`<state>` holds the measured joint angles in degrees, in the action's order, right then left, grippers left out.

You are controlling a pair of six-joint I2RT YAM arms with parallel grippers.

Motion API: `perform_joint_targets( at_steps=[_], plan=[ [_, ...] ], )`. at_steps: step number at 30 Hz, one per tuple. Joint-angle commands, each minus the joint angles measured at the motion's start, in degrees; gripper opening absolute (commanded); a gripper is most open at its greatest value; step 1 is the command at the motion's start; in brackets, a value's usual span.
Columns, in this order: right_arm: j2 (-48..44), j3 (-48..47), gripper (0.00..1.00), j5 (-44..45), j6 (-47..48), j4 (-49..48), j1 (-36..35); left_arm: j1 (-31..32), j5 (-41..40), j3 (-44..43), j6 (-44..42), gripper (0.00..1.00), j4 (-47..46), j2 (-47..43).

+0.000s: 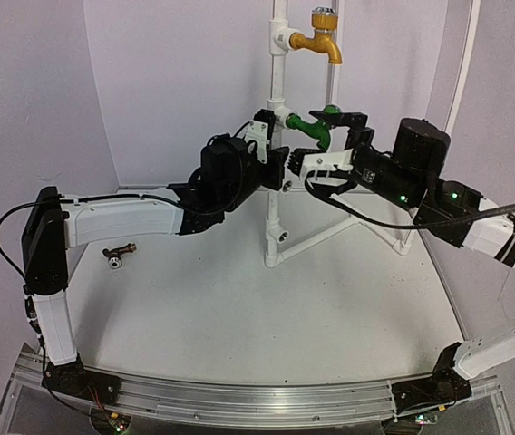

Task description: Install the water faucets

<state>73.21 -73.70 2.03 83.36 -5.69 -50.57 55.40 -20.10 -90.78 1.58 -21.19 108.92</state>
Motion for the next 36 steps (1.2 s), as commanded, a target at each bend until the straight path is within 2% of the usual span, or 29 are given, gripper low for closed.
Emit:
perform_joint_targets(
  at_steps=[1,4,5,7,11,14,16,19,21,25,27,30,32,33,36],
  plan=[
    [3.8,-5.3,0.8,11.3,4.2,-2.5,-0.1,0.1,1.7,0.6,1.4,0.0,11.9,3.8],
    [6.0,-6.5,0.61,14.9,1.8,-2.7,-0.1,0.1,1.5,0.7,1.2,0.0,12.0,3.8],
    [6.3,-6.4,0.51,15.5,0.0,-2.7,-0.1,0.1,1.5,0.8,1.2,0.0,12.0,3.8],
    [6.6,-5.8,0.37,16.0,-4.2,-2.7,-0.1,0.1,1.4,1.0,1.1,0.0,12.0,3.7],
    [6.9,-5.6,0.25,17.6,-18.8,-2.8,-0.1,0.1,1.2,1.3,1.0,0.0,12.1,3.5],
    [7.4,-7.0,0.16,18.4,-32.9,-2.6,-0.1,0.1,1.4,1.3,1.2,0.0,12.1,3.5],
    [7.9,-9.2,0.07,17.3,-47.4,-0.3,-0.1,0.1,1.6,1.2,1.3,0.0,12.1,3.7],
    [7.5,-11.0,0.01,8.9,-69.5,3.1,0.0,0.1,1.7,1.2,1.6,0.0,12.1,3.8],
    [7.0,-11.4,0.0,3.1,-83.3,3.0,0.1,0.1,1.8,1.2,1.8,0.0,12.1,3.8],
    [6.8,-11.6,0.0,-9.6,-119.5,-1.9,1.0,0.1,2.0,1.0,2.1,0.0,12.1,3.9],
    [6.0,-9.2,0.0,-14.5,-137.0,-8.7,1.2,0.1,2.0,1.0,2.2,0.0,12.1,3.8],
    [4.8,-4.3,0.0,-19.0,-156.9,-23.7,1.7,0.1,2.0,1.0,2.2,0.0,12.1,3.6],
    [3.3,-0.8,0.09,-18.1,-164.0,-31.3,2.3,0.0,2.0,1.1,2.3,0.0,12.1,3.5],
    [1.9,1.1,0.21,-17.1,-166.7,-34.1,2.7,0.1,2.1,1.1,2.4,0.0,12.1,3.4],
    [-2.6,8.0,0.49,-11.7,-167.7,-37.6,3.1,0.1,2.1,1.5,2.5,0.0,12.2,3.1]
  ],
)
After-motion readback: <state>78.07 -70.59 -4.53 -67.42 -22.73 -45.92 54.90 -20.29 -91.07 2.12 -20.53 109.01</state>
